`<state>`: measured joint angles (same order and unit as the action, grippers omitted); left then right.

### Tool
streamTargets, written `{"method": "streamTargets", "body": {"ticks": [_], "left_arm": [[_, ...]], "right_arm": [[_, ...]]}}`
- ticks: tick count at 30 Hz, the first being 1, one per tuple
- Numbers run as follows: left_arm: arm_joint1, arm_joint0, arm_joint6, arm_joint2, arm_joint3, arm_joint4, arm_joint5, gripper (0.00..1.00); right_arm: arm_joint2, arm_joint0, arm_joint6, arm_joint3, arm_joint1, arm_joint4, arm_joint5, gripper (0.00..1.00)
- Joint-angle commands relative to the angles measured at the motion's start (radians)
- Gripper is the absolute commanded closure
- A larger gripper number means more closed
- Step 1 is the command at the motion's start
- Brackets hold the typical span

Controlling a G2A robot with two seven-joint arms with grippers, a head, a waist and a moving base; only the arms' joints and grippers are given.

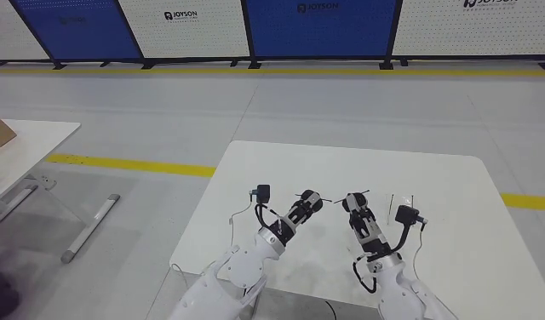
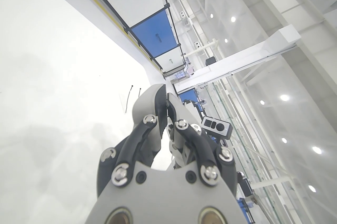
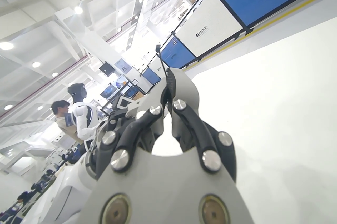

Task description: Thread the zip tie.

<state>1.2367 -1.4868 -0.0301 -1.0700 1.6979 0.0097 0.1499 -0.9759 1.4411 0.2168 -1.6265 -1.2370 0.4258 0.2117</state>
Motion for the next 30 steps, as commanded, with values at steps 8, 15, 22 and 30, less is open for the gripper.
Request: {"method": "streamTargets", "body": {"ticks": [8,15,22,30], "left_arm": [[0.001,-0.004,-0.002,-0.001,0.009,0.008,-0.003,1.00],[0.002,-0.004,-0.003,0.002,0.012,0.012,-0.006,1.00],[0.004,-0.003,-0.003,0.005,0.017,0.015,-0.010,1.00],[0.006,-0.003,-0.002,0.007,0.018,0.011,-0.008,1.00]], "right_arm": [[-0.007,-0.001,-0.002,0.002,-0.011,0.014,-0.005,1.00],[-0.012,0.001,-0.012,0.005,-0.018,0.024,-0.009,1.00],[-0.017,0.000,-0.020,0.014,-0.025,0.030,-0.009,1.00],[-0.022,0.000,-0.033,0.021,-0.033,0.010,0.015,1.00]]}}
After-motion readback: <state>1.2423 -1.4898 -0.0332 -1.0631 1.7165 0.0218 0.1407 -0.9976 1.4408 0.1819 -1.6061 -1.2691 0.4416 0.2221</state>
